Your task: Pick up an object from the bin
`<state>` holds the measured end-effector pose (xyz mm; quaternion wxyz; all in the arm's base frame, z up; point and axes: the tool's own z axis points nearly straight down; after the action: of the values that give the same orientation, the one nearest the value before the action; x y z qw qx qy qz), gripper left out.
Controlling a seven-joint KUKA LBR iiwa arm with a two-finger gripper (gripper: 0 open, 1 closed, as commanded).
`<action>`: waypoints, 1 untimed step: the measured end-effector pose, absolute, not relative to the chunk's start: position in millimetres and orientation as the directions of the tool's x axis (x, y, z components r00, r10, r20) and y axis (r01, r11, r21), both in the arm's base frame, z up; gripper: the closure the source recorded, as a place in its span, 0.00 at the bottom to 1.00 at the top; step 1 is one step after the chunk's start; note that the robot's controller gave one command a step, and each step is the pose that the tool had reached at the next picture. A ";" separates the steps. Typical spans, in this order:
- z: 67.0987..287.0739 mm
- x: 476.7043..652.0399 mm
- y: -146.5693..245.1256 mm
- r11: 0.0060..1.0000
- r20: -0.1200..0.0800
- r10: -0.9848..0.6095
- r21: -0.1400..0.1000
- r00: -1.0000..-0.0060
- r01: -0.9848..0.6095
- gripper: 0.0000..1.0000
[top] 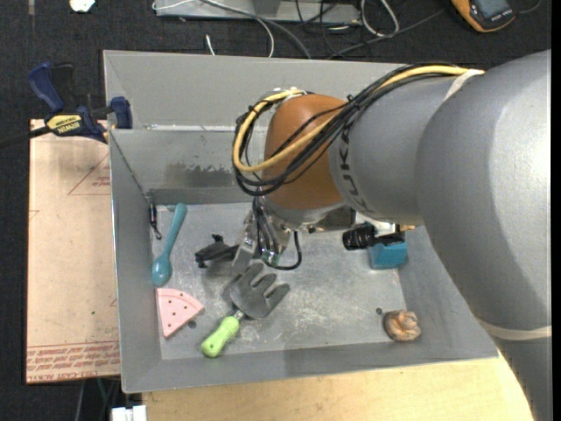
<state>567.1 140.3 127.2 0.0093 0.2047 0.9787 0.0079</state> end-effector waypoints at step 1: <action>150.1 566.9 140.5 0.916 -0.014 0.400 0.019 -0.916 0.400 1.00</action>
Offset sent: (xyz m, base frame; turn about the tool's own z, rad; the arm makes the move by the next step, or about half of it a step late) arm 0.0000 0.0000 0.0603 -0.0005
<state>566.9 140.5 150.1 0.0090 0.2043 0.9788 0.0081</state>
